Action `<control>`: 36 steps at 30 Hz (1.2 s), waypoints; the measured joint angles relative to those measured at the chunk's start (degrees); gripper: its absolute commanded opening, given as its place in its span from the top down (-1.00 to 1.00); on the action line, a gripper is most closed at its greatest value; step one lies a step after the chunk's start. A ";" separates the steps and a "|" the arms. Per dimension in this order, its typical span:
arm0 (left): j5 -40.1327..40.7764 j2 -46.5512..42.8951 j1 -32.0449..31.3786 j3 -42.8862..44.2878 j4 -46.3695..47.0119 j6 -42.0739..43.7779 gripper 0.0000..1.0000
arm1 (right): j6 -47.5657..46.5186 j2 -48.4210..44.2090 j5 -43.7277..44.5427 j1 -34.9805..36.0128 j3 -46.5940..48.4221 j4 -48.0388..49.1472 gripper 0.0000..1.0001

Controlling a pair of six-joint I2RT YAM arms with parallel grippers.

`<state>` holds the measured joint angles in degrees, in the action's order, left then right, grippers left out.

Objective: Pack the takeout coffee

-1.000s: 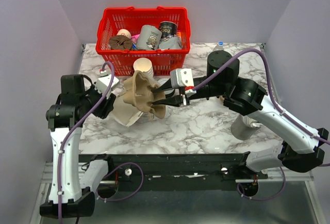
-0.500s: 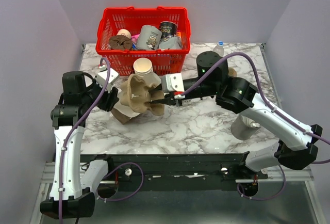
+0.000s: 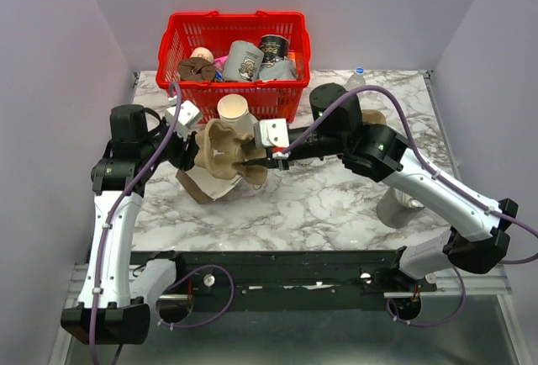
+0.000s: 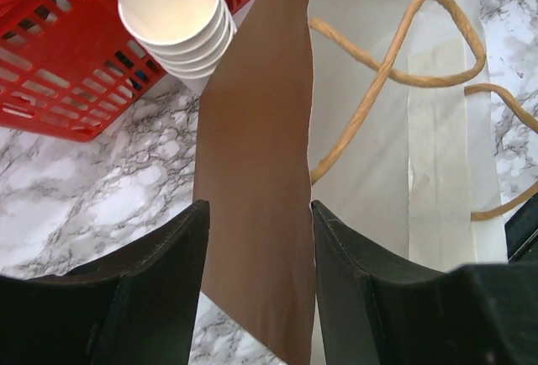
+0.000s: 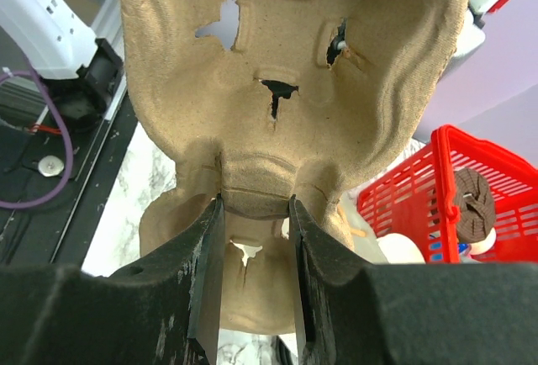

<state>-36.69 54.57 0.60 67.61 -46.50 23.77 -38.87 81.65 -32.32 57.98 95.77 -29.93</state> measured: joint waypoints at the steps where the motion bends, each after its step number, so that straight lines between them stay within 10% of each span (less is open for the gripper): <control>1: -0.02 0.44 -0.59 -0.02 0.46 -0.15 -0.11 | 0.00 0.52 0.04 -0.33 0.81 0.00 0.99; 7: -0.33 2.69 -2.60 -0.70 2.54 -1.66 0.75 | -1.97 2.71 -0.02 -2.34 3.08 0.81 0.99; 12: -0.55 3.06 -2.60 -0.70 3.54 -1.66 0.99 | -6.36 4.33 -2.03 -2.84 3.50 1.29 0.99; 36: -7.74 4.22 -2.60 1.36 -2.78 2.16 1.00 | -23.74 8.37 -14.84 -0.96 7.52 -2.10 0.99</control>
<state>-44.42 58.78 -2.00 68.97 -49.28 25.93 -62.61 90.02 -47.16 57.01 103.28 -32.03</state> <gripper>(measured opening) 0.012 0.392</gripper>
